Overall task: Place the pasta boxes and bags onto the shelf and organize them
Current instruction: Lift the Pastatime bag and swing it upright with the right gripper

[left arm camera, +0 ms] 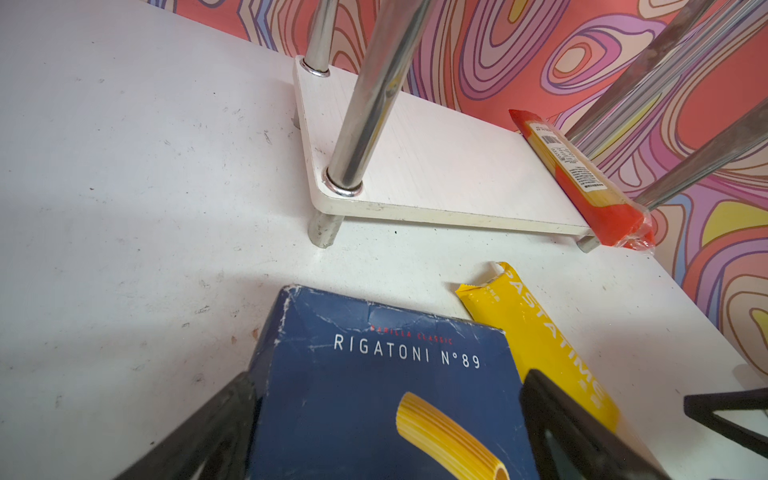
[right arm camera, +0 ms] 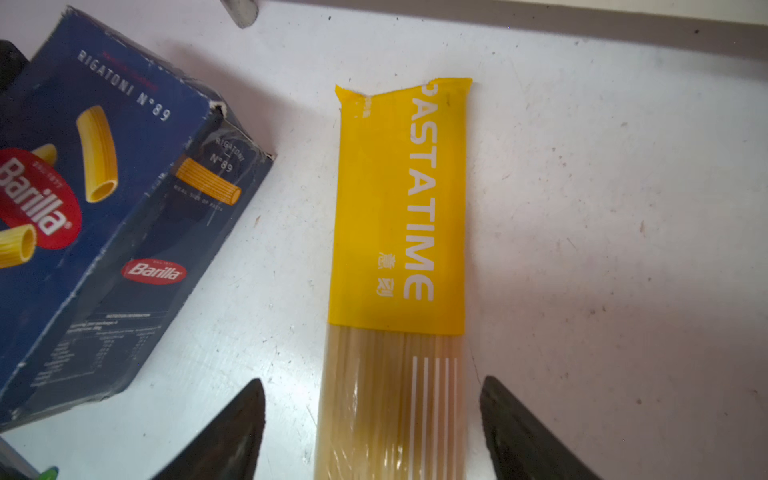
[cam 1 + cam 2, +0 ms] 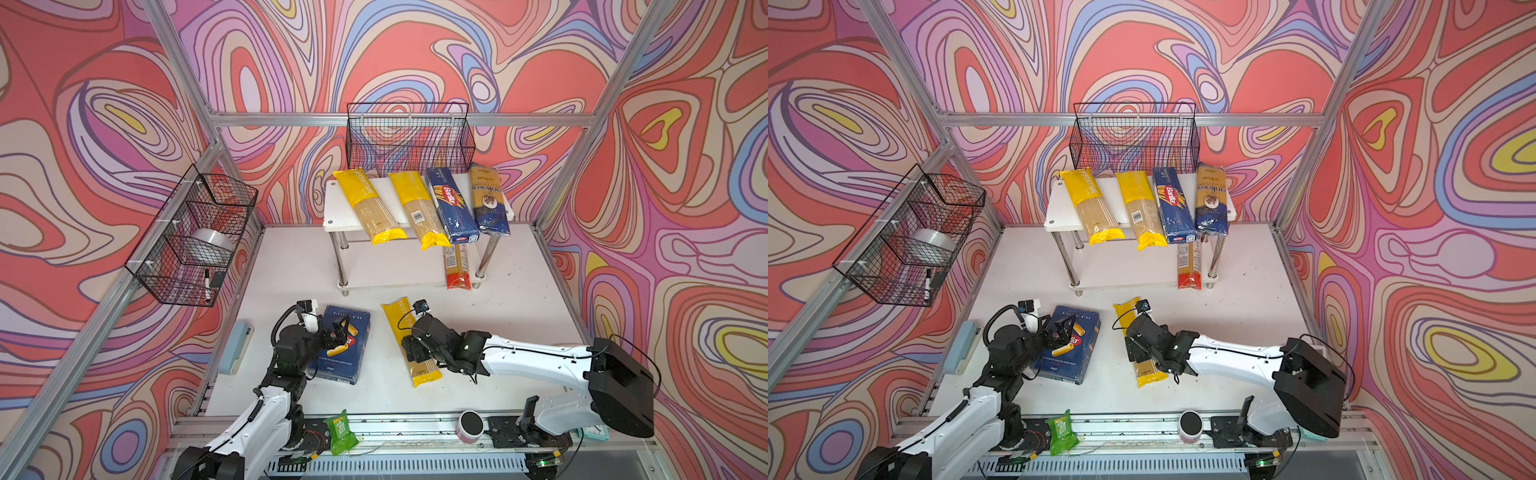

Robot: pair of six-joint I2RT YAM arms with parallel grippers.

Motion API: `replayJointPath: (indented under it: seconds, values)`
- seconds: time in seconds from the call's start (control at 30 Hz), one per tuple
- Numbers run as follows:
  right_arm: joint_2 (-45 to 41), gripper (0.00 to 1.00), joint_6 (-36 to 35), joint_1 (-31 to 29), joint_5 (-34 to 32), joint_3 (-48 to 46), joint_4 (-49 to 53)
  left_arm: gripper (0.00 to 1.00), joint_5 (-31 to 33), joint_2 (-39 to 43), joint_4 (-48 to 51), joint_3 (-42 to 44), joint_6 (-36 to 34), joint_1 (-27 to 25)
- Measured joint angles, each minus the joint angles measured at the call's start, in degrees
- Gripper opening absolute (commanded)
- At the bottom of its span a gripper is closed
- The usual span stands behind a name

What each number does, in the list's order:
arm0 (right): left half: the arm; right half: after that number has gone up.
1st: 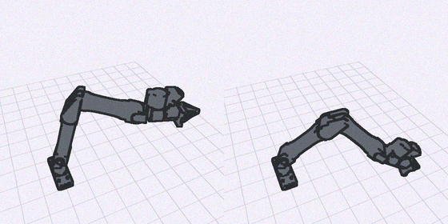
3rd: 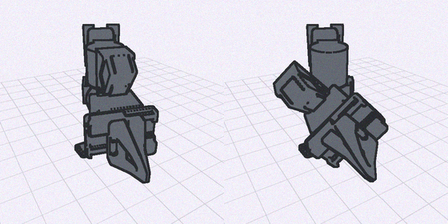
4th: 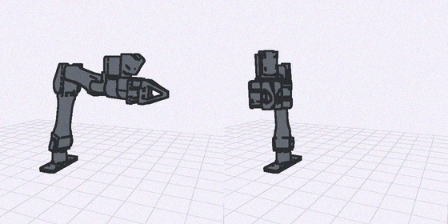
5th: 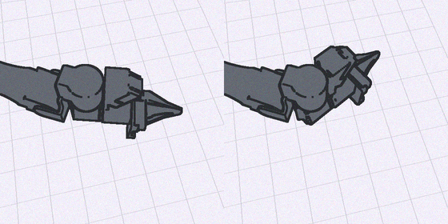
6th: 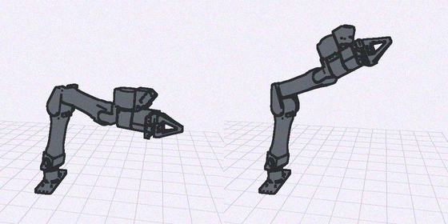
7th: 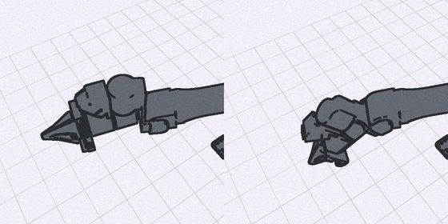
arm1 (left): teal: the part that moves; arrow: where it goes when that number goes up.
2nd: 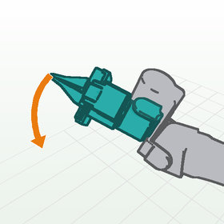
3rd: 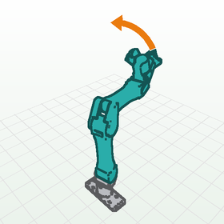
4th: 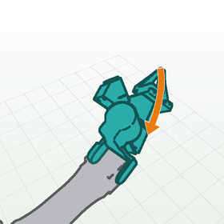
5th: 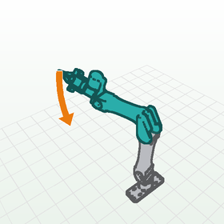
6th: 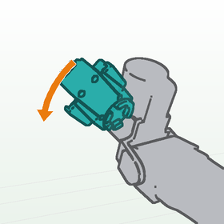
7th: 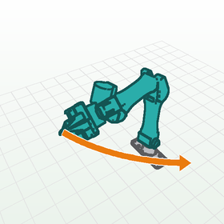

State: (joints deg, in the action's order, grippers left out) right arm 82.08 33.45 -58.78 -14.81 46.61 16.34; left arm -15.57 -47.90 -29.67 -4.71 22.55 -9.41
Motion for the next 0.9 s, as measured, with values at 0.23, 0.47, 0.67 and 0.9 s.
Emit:
replayJointPath:
  seconds: [0.23, 0.47, 0.67, 0.9]
  values:
    - [8.0, 0.98, -3.9, 0.6, 1.0, 6.6, 4.5, 1.0, 0.0, 0.3, 0.0, 0.1, 0.0, 0.0]
    - [13.0, 0.98, -6.1, 2.5, 2.3, 7.9, 6.6, 1.0, 0.1, 0.3, -0.1, 0.4, 0.0, 0.0]
    - [15.1, 0.98, -7.7, 3.6, 4.5, 7.9, 6.4, 1.0, 0.2, 0.2, -0.1, 0.4, 0.0, 0.0]
    - [16.2, 0.96, -8.6, 3.7, 5.8, 8.1, 6.4, 1.0, 0.2, -0.1, -0.2, 0.4, 0.0, 0.0]
